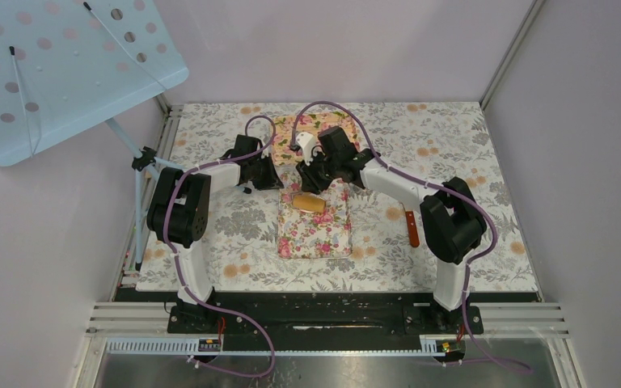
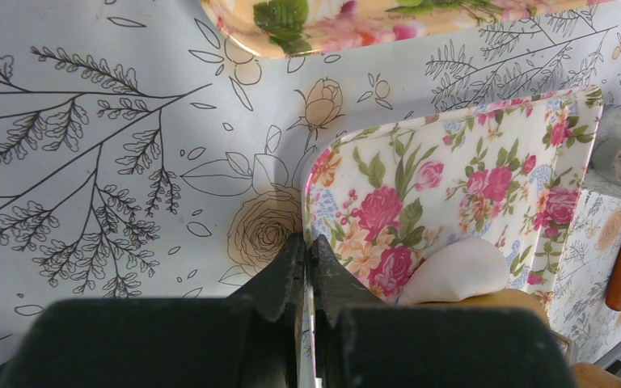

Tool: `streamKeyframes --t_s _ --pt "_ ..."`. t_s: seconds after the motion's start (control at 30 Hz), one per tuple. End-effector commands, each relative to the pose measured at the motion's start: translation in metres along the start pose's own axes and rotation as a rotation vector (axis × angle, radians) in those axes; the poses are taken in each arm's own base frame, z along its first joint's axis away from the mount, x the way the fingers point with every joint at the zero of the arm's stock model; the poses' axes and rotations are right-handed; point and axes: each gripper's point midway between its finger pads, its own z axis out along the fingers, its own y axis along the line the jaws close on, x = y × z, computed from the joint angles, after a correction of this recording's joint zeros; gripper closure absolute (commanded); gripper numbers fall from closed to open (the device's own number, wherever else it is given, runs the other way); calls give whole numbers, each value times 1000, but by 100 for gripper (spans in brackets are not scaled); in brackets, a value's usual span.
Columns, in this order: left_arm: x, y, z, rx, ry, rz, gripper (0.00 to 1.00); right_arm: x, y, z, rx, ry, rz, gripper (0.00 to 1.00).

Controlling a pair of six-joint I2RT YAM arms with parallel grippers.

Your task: Roll out the dumpling wrappers from the dough

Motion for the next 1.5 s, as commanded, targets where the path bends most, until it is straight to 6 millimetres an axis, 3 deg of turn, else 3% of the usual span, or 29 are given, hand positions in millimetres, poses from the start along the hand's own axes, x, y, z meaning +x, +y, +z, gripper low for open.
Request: streamKeyframes --t_s 0.0,0.67,0.9,1.07,1.2,1.33,1.47 --pt "32 12 5 -25 115 -9 100 108 13 8 -37 327 70 100" --pt "32 12 5 -23 116 -9 100 124 52 10 -185 350 241 100" --pt "32 12 5 -22 118 -9 100 113 59 5 -216 321 258 100" --pt "31 12 5 -21 116 -11 100 74 71 -22 -278 231 215 100" --pt "32 12 5 -22 117 -12 100 20 72 -61 -253 73 107 100" --pt "31 11 5 -19 116 -10 100 -19 43 -83 -127 -61 49 100" --pt "31 12 6 -22 116 -11 100 -40 6 -84 40 -159 -43 100"
